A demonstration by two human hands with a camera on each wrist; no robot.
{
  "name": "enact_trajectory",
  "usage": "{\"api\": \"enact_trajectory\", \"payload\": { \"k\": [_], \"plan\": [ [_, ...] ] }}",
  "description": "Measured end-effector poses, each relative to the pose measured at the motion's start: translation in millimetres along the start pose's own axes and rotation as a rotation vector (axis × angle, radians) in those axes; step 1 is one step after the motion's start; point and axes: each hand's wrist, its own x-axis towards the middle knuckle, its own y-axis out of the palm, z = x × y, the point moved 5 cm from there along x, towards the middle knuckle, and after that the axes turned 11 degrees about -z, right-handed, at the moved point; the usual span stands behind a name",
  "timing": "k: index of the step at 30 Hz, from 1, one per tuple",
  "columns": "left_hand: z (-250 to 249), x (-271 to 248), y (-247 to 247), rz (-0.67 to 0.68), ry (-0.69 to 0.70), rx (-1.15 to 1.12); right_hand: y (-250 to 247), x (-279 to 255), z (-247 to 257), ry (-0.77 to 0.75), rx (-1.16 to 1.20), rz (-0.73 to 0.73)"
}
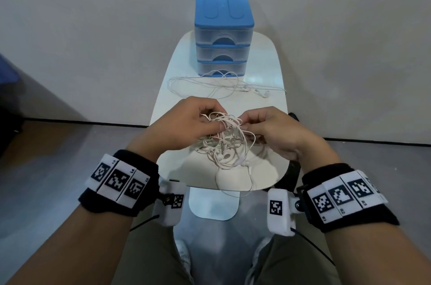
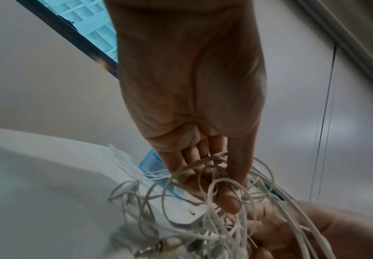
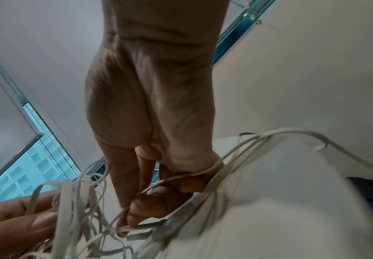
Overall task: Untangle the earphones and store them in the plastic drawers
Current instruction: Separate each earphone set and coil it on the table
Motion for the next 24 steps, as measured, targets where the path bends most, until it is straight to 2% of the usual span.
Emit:
{"api": "enact_trajectory", "payload": {
  "k": [3, 8, 13, 24],
  "plan": [
    [-3, 2, 2, 0.011, -0.032, -0.027, -1, 0, 1, -0.015, 0.053, -0.036],
    [-10, 3, 6, 0.028, -0.024, -0.005, 4, -4, 3, -0.015, 0.017, -0.005],
    [-12, 1, 4, 0.02, -0.043, -0.018, -1, -3, 6, -0.036, 0.059, -0.081],
    [-11, 4, 4, 0.03, -0.057, 0.001, 8, -5, 6, 0.006, -0.001, -0.014]
  ]
}}
